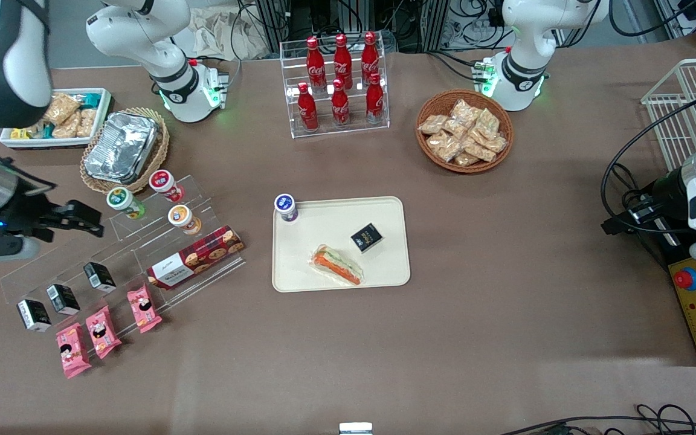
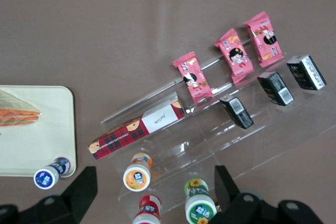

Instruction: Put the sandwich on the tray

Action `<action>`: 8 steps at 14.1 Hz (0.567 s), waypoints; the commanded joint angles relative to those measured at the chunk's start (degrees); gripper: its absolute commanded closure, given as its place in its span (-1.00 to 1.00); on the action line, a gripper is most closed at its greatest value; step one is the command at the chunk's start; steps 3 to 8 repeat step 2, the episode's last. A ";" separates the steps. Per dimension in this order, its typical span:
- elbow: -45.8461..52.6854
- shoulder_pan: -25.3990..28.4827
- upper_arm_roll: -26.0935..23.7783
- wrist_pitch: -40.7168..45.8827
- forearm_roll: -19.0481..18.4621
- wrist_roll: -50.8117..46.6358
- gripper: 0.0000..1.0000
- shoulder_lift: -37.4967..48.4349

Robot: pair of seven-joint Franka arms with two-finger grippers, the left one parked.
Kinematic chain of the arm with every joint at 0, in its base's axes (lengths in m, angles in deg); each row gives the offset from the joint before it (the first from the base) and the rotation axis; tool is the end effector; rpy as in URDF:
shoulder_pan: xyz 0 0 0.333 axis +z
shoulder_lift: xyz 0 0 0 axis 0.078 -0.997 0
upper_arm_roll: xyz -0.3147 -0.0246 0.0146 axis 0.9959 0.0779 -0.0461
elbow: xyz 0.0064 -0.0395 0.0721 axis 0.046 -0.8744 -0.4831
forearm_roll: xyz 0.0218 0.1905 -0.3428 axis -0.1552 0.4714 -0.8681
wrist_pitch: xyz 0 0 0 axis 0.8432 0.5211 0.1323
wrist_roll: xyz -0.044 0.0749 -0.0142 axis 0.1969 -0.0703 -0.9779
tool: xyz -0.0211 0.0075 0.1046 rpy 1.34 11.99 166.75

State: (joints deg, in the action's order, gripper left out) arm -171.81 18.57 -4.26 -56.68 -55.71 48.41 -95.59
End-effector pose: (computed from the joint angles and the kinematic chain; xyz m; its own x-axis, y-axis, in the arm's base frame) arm 0.6023 0.0102 0.5869 0.9996 0.0190 0.0223 0.0198 -0.9992 -0.0359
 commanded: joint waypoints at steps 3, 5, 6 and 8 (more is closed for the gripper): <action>-0.21 -8.63 -8.22 1.25 -1.51 -0.96 -0.99 0.24; -0.21 -8.63 -8.22 1.25 -1.51 -0.96 -0.99 0.24; -0.21 -8.63 -8.22 1.25 -1.51 -0.96 -0.99 0.24; -0.21 -8.63 -8.22 1.25 -1.51 -0.96 -0.99 0.24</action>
